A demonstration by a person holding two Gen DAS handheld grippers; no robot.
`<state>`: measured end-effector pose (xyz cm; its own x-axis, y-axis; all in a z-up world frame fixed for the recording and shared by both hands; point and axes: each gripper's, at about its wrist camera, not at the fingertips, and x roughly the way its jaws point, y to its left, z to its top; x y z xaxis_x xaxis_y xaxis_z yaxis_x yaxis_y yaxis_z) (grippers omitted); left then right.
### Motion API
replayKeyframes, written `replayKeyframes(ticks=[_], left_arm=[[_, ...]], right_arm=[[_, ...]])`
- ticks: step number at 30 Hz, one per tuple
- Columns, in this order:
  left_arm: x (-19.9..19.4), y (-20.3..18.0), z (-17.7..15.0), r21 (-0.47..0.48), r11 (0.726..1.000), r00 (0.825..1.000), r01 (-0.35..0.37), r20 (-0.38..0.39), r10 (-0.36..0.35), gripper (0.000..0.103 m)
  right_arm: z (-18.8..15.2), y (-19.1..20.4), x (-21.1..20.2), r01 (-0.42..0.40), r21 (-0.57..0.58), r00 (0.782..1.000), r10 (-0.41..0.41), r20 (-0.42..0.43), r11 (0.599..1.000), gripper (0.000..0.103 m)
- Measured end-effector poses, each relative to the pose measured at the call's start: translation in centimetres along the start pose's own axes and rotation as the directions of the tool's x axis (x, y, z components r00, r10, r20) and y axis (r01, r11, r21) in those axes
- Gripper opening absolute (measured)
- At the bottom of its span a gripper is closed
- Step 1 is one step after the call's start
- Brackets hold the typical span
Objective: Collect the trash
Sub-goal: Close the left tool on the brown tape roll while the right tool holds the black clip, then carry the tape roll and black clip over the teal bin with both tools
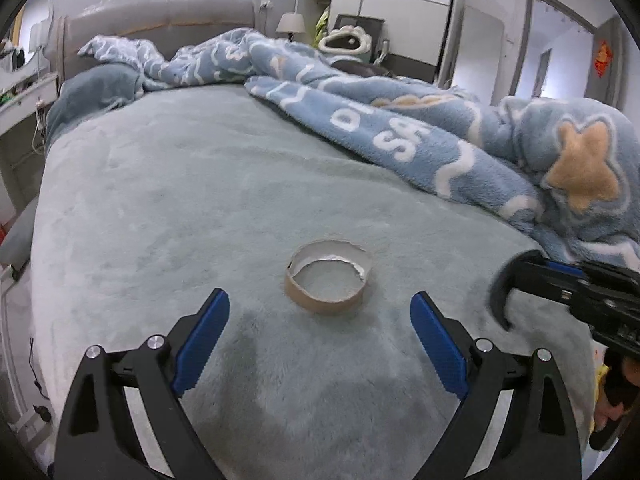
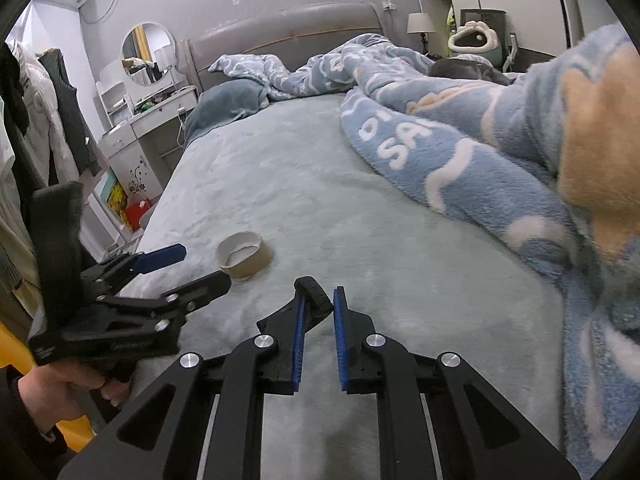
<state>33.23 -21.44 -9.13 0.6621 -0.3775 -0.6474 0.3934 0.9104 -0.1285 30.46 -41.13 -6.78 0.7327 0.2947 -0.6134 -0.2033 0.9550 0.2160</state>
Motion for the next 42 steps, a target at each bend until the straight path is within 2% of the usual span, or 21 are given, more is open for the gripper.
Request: replayKeyframes(ticks=[6,9,10,11,13,21,28,33,38,42], left_arm=[[1.9,0.2,0.8,-0.012,1.000,0.999,0.006,-0.046,-0.006,0.090],[2.8,0.1,1.0,-0.012,1.000,0.998,0.003,-0.064,-0.004,0.079],[3.0,0.0,1.0,-0.011,1.000,0.998,0.004,-0.070,-0.005,0.073],[3.2,0.0,1.1,-0.010,1.000,0.997,0.007,-0.080,-0.008,0.062],[3.3,0.0,1.0,-0.010,1.000,0.996,0.012,-0.085,-0.013,0.054],[1.7,-0.6,0.9,0.009,1.000,0.996,0.010,-0.089,-0.009,0.053],[-1.0,-1.1,0.5,0.057,0.998,0.996,0.014,-0.094,-0.009,0.052],[-3.8,0.1,-0.5,0.050,0.999,0.995,-0.014,-0.097,0.019,0.052],[-6.8,2.0,-2.9,0.063,0.997,0.991,-0.054,-0.117,0.061,0.052],[-9.3,4.1,-4.5,0.023,0.998,0.988,-0.065,-0.137,0.068,0.052]], right_arm=[[-0.4,-1.0,-0.8,-0.013,0.012,1.000,0.013,0.002,1.000,0.013],[-0.7,-1.3,-0.9,-0.013,0.005,1.000,0.013,-0.006,1.000,0.013],[-0.9,-1.4,-1.0,-0.013,0.004,1.000,0.013,-0.010,1.000,0.013],[-1.0,-1.5,-1.0,-0.011,0.002,1.000,0.011,-0.014,1.000,0.013],[-1.2,-1.9,-1.0,-0.007,0.005,1.000,0.007,-0.021,1.000,0.013],[-1.4,-1.8,-1.3,-0.002,0.015,0.999,0.002,-0.037,1.000,0.013],[-0.9,-0.2,-1.6,-0.006,0.022,0.999,0.007,-0.051,1.000,0.013],[-0.3,1.9,-1.7,-0.022,0.035,0.998,0.024,-0.060,0.999,0.013],[-0.2,4.5,-2.2,-0.052,0.043,0.997,0.054,-0.049,0.998,0.013],[-0.4,6.8,-2.3,-0.062,0.024,0.997,0.064,-0.054,0.998,0.013]])
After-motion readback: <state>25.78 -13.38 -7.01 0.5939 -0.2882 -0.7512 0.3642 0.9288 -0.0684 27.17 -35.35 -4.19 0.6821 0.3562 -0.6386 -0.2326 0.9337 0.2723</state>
